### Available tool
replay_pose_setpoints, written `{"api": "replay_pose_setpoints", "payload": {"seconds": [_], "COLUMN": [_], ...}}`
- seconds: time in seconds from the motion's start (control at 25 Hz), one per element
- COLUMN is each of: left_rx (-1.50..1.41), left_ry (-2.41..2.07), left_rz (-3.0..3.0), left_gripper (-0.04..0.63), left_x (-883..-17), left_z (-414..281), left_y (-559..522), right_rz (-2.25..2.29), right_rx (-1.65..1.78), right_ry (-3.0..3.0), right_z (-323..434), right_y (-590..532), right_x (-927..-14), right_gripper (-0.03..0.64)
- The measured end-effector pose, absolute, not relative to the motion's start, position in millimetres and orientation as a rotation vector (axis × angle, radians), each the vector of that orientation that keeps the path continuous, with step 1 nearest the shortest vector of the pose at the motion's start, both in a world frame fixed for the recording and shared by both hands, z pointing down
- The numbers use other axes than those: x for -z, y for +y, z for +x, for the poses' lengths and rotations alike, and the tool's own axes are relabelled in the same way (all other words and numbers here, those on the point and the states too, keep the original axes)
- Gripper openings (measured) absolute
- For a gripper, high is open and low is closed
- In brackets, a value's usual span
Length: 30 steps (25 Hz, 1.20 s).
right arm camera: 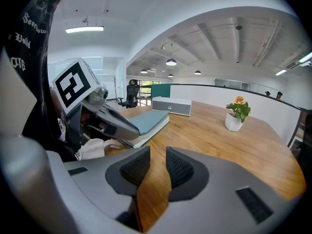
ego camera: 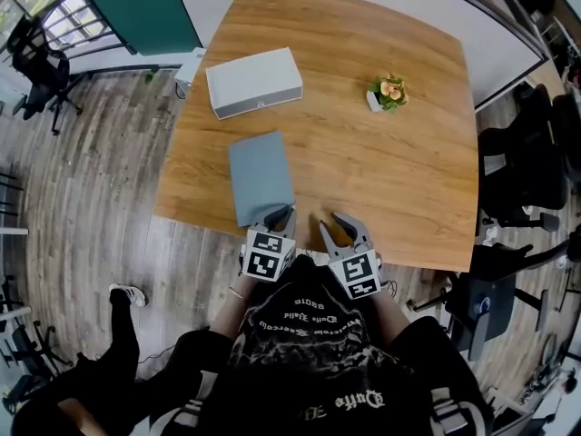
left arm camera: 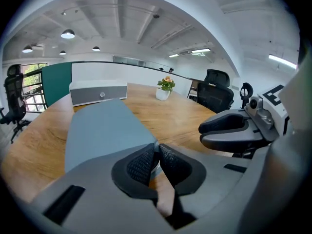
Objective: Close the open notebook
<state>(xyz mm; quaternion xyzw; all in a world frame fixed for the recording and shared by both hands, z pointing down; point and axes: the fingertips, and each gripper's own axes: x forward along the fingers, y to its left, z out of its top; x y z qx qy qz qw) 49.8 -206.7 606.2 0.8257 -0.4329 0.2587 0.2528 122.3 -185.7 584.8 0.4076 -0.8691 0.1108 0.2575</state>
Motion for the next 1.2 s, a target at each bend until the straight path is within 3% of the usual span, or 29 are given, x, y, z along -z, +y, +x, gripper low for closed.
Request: {"api": "replay_pose_setpoints", "payload": {"seconds": [0.36,0.56,0.88,1.2], "left_rx": [-0.696,-0.653,-0.513,-0.472], "left_ry": [-1.006,-0.859,-0.75,-0.871], "left_rz": [2.143,2.189,2.222,2.305], "left_gripper": [0.08,0.224,0.325,0.33], "left_x": [-620.7,-613.9,-596.3,-573.5], "left_z": [57.8,69.4,73.0,43.8], "left_y": [-205.3,-196.0,-186.9,-183.5], "right_rz": [1.083,1.115,1.212,1.324], "right_rx": [-0.324,-0.367,-0.484,-0.551], "right_ry": [-2.367,-2.375,-2.391,-2.426], "right_z": [121.1,119.2,117.1,109.2], "right_y": [-196.7,-200.8,-204.1,-205.3], "right_x": [-587.8,-587.2,-576.6,-559.2], "right_gripper": [0.108,0.109,0.114,0.132]}}
